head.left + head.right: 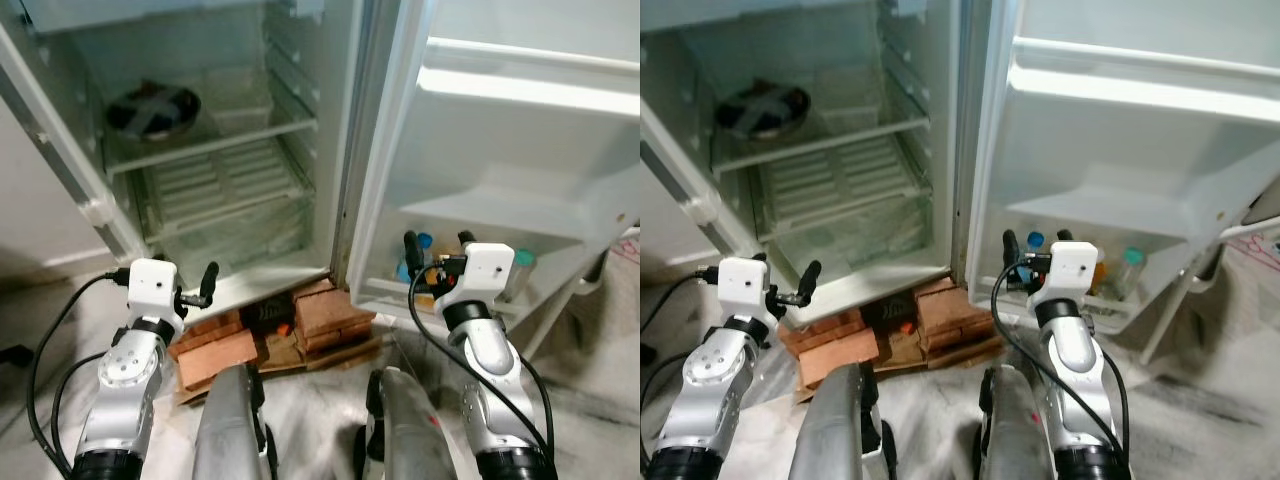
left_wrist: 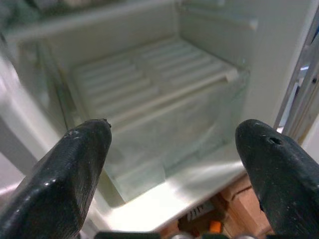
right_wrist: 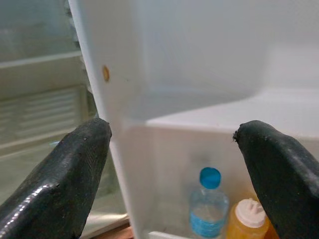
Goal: Restocking fridge
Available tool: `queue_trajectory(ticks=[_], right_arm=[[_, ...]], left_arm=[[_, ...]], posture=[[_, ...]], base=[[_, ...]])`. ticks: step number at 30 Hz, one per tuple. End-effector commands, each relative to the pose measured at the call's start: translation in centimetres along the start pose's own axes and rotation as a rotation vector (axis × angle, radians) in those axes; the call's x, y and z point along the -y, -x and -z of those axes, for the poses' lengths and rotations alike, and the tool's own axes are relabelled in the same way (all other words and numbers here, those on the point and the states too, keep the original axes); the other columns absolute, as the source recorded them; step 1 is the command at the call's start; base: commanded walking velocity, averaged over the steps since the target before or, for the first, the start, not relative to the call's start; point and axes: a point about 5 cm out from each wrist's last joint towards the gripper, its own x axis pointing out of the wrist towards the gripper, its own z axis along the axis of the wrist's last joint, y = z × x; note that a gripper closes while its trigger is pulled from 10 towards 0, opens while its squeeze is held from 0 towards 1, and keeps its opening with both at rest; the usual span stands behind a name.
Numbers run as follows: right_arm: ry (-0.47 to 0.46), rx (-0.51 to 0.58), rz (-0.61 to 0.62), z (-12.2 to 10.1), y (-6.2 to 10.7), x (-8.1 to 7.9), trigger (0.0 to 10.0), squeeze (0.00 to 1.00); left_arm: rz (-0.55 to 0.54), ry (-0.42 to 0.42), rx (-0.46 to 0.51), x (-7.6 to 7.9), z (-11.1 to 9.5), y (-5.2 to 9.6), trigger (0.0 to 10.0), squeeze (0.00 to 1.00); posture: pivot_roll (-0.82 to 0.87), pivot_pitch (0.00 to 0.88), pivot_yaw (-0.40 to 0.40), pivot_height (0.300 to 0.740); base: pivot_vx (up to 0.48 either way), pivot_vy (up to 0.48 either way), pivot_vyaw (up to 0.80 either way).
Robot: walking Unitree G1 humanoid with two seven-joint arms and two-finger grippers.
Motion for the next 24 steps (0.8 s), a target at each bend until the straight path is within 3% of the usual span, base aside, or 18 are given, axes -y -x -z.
queue_trajectory(ticks=[1, 7, 12, 14, 16, 18, 24], right_arm=[[0.006, -0.027, -0.039, 0.1, 0.2, -0.1, 10.0, 0.00], [0.090, -0.078, -0.118, 0.4, 0.8, 0.6, 10.0, 0.00], [0.050, -0.124, -0.033, 1.3, 1.3, 1.9, 10.0, 0.00], [-0.039, -0.148, 0.003, 2.5, 1.4, 0.9, 10.0, 0.00], [-0.052, -0.159, 0.005, 3.1, 1.4, 0.0, 10.0, 0.00], [-0.074, -0.236, 0.033, 4.6, 1.3, -0.8, 10.0, 0.00], [-0.024, -0.232, -0.030, 4.4, 0.7, -1.0, 10.0, 0.00]], left_arm=[[0.010, -0.015, -0.007, -0.1, 0.0, -0.2, 10.0, 0.00], [0.053, -0.003, -0.054, 1.0, 1.4, 0.2, 10.0, 0.00], [0.067, 0.002, -0.057, 1.7, 1.8, 0.2, 10.0, 0.00], [0.044, 0.019, -0.048, 1.8, 1.7, -0.2, 10.0, 0.00], [0.036, 0.025, -0.043, 2.0, 1.5, -0.6, 10.0, 0.00], [0.041, 0.022, -0.030, 2.5, 1.1, -1.0, 10.0, 0.00], [0.081, -0.011, -0.032, 3.0, 1.1, -1.3, 10.0, 0.00]], posture=[[0.03, 0.033, 0.043, 0.697], [0.00, 0.014, 0.046, 0.740], [0.01, 0.000, 0.018, 0.740], [0.03, 0.000, -0.009, 0.740], [0.02, 0.000, -0.008, 0.740], [0.02, 0.000, -0.002, 0.740], [0.00, 0.000, 0.022, 0.740]], base=[[0.000, 0.000, 0.00], [0.000, 0.000, 0.00], [0.000, 0.000, 0.00], [0.000, 0.000, 0.00], [0.000, 0.000, 0.00], [0.000, 0.000, 0.00], [0.000, -0.250, 0.00]])
